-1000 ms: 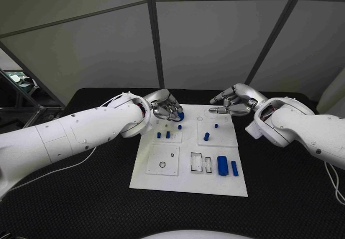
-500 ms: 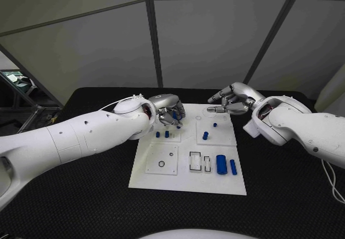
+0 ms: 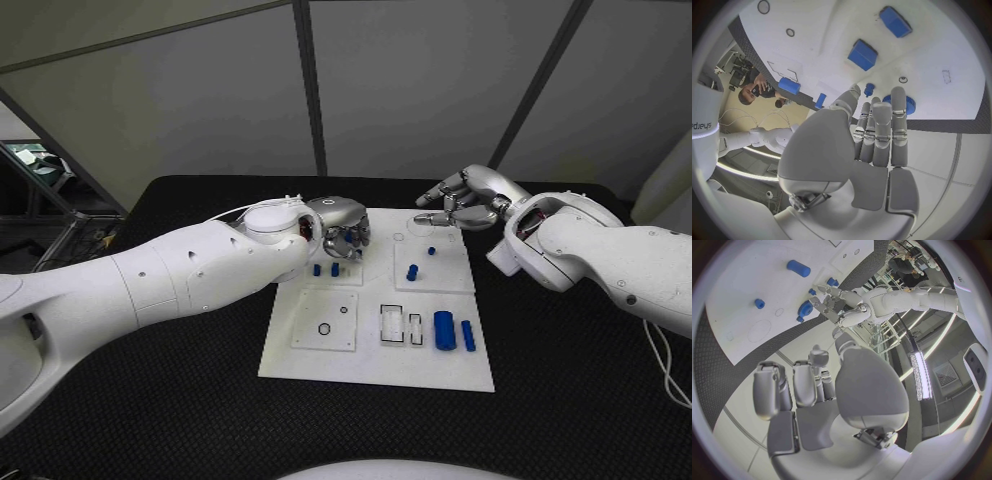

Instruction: Assemble the parts on the task board

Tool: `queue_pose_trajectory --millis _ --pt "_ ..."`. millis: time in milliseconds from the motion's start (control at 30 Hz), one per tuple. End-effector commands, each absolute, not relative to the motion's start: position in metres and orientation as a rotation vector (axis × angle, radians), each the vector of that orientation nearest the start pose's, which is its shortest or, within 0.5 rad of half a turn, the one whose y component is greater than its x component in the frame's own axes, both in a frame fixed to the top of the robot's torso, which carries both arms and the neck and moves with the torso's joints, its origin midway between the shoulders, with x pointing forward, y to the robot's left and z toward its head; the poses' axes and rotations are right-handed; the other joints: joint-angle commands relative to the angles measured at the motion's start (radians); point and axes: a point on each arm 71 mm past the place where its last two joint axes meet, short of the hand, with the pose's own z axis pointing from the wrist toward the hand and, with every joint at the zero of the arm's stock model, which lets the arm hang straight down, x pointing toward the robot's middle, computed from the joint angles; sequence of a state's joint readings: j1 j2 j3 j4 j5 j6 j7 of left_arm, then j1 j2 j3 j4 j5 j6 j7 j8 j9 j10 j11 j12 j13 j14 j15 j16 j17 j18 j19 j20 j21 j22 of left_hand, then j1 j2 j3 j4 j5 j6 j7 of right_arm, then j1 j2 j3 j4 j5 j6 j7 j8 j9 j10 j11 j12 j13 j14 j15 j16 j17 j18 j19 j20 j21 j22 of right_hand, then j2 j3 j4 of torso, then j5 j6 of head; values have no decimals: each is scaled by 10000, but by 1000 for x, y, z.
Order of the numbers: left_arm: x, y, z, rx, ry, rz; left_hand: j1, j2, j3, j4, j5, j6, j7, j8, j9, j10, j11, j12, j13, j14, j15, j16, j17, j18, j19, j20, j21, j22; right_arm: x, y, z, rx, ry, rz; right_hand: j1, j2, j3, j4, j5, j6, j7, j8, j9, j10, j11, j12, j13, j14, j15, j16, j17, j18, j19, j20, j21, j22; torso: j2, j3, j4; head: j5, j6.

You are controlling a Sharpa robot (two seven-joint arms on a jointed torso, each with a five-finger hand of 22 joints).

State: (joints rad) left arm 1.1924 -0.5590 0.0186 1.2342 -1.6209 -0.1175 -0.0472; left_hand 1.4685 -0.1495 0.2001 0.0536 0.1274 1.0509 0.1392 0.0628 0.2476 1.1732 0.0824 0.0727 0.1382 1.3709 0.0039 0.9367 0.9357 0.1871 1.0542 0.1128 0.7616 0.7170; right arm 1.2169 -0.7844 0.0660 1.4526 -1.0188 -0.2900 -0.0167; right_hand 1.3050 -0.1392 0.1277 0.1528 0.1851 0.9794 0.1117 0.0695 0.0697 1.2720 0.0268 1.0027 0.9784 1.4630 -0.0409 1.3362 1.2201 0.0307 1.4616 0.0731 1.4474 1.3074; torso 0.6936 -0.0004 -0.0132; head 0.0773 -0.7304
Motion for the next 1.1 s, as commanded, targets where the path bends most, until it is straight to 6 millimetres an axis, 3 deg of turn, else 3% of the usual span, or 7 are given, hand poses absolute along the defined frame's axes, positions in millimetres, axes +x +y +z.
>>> queue_pose_trajectory --millis 33,533,867,1100 --pt "533 128 -197 4378 17530 -5367 46 98 79 -60 63 85 -14 62 -46 80 -5 55 -55 57 -1 196 122 -62 82 -12 75 72 515 -192 -143 2339 16467 9539 -65 26 -19 -9 41 99 -3 -33 -13 66 2 -1 -8 315 -63 -26 10 153 7 -85 -40 746 -3 9 -3 -8 0" --pt "535 125 -203 4481 17723 -5336 142 296 827 -293 -10 313 -52 87 -310 331 -57 123 -389 236 -47 1501 936 -136 166 -51 971 983 515 -191 -143 2320 16474 9566 -65 44 -11 -12 45 103 -3 -32 -13 76 1 16 7 319 -64 -22 20 152 11 -86 -39 750 -4 6 3 -8 -1" --pt "536 123 -205 4534 17797 -5359 102 281 1186 -454 -30 413 -55 98 -412 454 -76 163 -509 343 -62 1990 1241 -210 320 -59 1530 1571 515 -190 -143 2306 16479 9587 -65 44 -11 -12 45 103 -3 -32 -13 76 1 16 7 319 -64 -22 20 152 11 -86 -39 750 2 6 -5 -6 -25" --pt "535 121 -204 4657 17623 -5653 -26 408 1539 -601 -45 794 -153 222 -439 805 -202 294 -560 544 -142 2506 1571 -290 566 -119 2153 2224 515 -189 -143 2298 16483 9598 -65 44 -11 -12 45 103 -3 -32 -13 76 1 16 7 319 -64 -22 20 152 11 -86 -39 750 -10 7 8 -5 -30"
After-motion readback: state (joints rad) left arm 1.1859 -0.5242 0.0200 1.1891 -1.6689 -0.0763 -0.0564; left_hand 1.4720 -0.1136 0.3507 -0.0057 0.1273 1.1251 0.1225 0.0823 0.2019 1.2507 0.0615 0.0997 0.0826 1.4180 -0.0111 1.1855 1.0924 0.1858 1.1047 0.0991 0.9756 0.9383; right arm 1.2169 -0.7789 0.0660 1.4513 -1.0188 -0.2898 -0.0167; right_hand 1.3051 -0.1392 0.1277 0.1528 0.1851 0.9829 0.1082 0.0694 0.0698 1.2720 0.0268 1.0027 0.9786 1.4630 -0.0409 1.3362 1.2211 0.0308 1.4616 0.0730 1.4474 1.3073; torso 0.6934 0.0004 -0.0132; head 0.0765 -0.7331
